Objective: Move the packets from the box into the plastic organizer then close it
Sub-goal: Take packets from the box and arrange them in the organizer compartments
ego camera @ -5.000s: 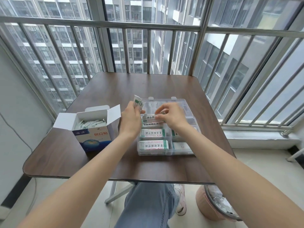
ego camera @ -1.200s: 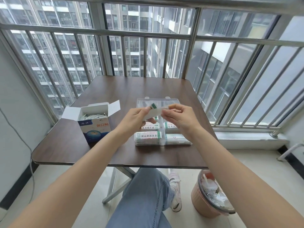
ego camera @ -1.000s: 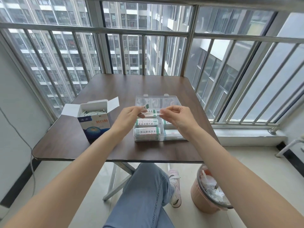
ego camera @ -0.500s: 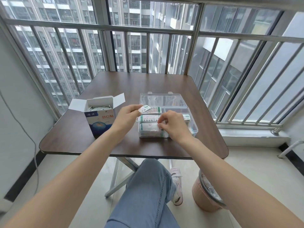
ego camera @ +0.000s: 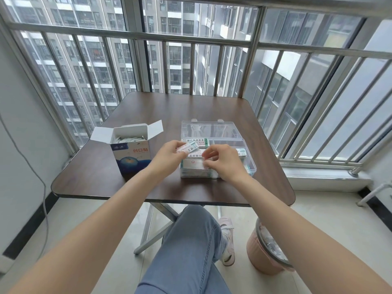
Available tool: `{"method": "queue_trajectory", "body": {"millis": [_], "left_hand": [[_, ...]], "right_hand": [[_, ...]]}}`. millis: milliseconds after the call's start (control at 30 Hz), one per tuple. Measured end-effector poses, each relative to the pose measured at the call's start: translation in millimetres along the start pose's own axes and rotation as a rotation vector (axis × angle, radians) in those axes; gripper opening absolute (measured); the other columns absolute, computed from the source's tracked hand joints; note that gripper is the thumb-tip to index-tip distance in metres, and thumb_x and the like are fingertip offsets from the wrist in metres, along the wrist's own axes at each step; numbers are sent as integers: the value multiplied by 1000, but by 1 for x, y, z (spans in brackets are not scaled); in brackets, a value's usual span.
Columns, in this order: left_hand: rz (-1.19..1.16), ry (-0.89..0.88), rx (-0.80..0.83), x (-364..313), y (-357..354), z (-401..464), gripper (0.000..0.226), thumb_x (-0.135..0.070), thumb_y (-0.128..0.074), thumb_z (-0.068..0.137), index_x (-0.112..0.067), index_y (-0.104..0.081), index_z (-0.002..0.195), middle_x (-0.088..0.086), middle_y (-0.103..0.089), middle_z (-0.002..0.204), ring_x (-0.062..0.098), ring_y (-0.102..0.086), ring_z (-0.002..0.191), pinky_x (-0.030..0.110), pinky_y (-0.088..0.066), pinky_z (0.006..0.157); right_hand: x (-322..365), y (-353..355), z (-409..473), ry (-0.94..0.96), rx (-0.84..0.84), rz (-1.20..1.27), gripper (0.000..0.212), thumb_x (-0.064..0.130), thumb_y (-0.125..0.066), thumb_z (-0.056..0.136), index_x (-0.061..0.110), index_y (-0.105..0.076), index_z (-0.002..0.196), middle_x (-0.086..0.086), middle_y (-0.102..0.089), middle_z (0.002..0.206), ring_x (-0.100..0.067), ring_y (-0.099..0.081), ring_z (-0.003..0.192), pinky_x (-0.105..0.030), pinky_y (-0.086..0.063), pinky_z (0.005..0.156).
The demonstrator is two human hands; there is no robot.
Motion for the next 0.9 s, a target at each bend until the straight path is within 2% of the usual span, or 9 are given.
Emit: {"method": "queue_trajectory", "body": {"millis": [100, 167, 333, 433, 633, 900], "left_hand": [[-8, 13, 7, 2, -1, 0, 35, -3, -45, 93, -4, -54, 126, 8, -59, 126, 17, -52, 111, 21, -35, 88], [-4, 6, 7, 2, 0, 0, 36, 0, -43, 93, -4, -54, 127, 7, -58, 127, 15, -51, 113, 21, -35, 92], [124, -51, 28, 6, -1, -1, 32, -5, -48, 94, -6, -57, 124, 7, -60, 127, 19, -54, 117, 30, -39, 103], [224, -80, 15, 6, -1, -1, 31, -6, -49, 94, -8, -57, 124, 7, -60, 127, 19, -54, 117, 25, -37, 100], [386, -184, 23, 6, -3, -4, 33, -3, -53, 92, -7, -55, 124, 10, -58, 128, 22, -51, 118, 16, -32, 91], [486, -266, 26, 2, -4, -2, 39, 0, -64, 83, -5, -58, 121, 11, -60, 121, 24, -53, 114, 22, -35, 92]], "right_hand": [[4, -2, -2, 65, -8, -75, 16, -1, -65, 75, 6, -71, 88, -7, -71, 91, -12, -56, 78, -15, -42, 75], [6, -4, -3, 96, -16, -128, 15, -2, -63, 77, 4, -71, 88, -8, -69, 93, -11, -52, 80, -16, -38, 76], [7, -6, -1, 113, -27, -219, 14, 2, -60, 81, 4, -71, 88, -11, -66, 96, -19, -57, 90, -12, -31, 73], [7, -9, -1, 122, -12, -260, 16, 2, -59, 81, 5, -72, 88, -12, -65, 96, -21, -58, 92, -11, -27, 73], [6, -10, 3, 94, 4, -278, 12, 7, -65, 80, 6, -72, 89, -10, -64, 99, -22, -59, 96, -23, -39, 86], [5, -8, 1, 81, -21, -298, 15, 23, -72, 79, 13, -72, 89, -7, -64, 99, -22, -54, 98, -35, -44, 87]]}}
Point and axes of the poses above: each hand's wrist, its own z-axis towards the middle knuckle, its own y-axis out of the back of the hand, x = y × z, the point moved 5 cm from there along z, towards the middle knuckle
